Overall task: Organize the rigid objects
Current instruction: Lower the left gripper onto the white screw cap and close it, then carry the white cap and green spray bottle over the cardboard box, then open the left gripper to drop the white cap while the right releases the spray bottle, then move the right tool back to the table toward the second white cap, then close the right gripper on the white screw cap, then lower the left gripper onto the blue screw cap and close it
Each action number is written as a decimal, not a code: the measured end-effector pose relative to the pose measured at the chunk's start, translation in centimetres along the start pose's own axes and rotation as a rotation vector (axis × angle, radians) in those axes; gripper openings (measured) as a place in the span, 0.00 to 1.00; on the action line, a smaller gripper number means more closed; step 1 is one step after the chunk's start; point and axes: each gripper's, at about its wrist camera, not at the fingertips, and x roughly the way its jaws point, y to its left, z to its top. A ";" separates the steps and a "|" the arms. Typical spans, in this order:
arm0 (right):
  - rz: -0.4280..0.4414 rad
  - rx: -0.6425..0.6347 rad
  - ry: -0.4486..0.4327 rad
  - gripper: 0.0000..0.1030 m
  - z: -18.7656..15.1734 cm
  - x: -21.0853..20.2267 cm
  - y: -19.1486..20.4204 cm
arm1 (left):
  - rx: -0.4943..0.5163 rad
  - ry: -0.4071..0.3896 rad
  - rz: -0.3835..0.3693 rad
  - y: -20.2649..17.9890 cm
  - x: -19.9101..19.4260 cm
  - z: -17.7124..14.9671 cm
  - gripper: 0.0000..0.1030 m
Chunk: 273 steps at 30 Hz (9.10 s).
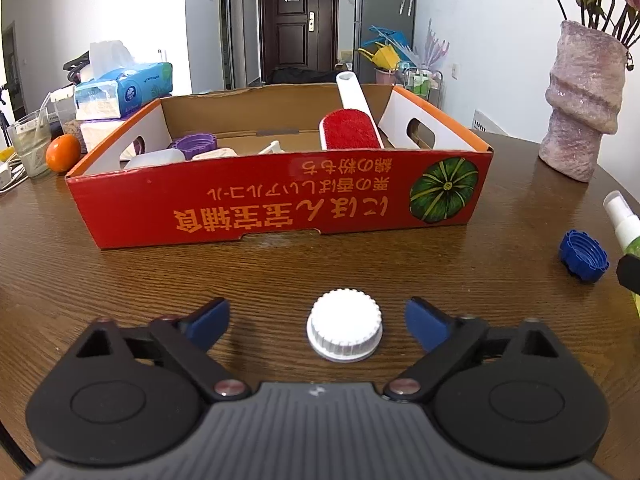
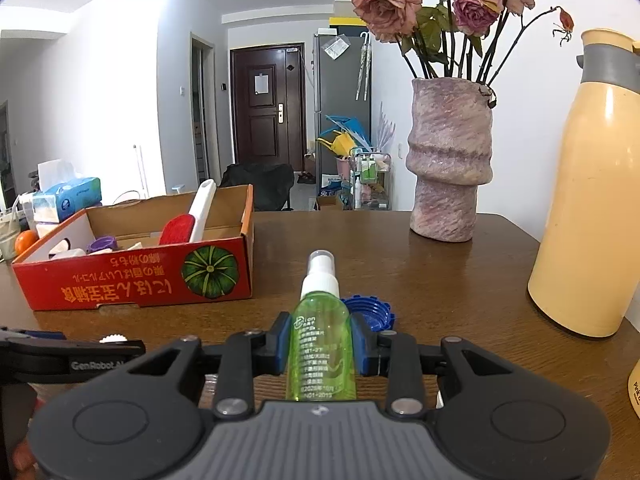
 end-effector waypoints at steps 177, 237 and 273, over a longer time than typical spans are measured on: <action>-0.002 -0.073 -0.138 1.00 1.5 0.4 10.2 | -0.094 -0.311 0.060 13.5 -5.3 4.9 1.00; -0.022 0.094 0.148 0.38 -3.1 1.7 -9.6 | -0.008 -0.119 -0.015 -3.0 -6.2 -3.0 1.00; -0.156 0.227 -0.027 0.38 0.2 5.4 -17.9 | 0.048 -0.048 -0.126 -19.8 1.6 1.7 1.00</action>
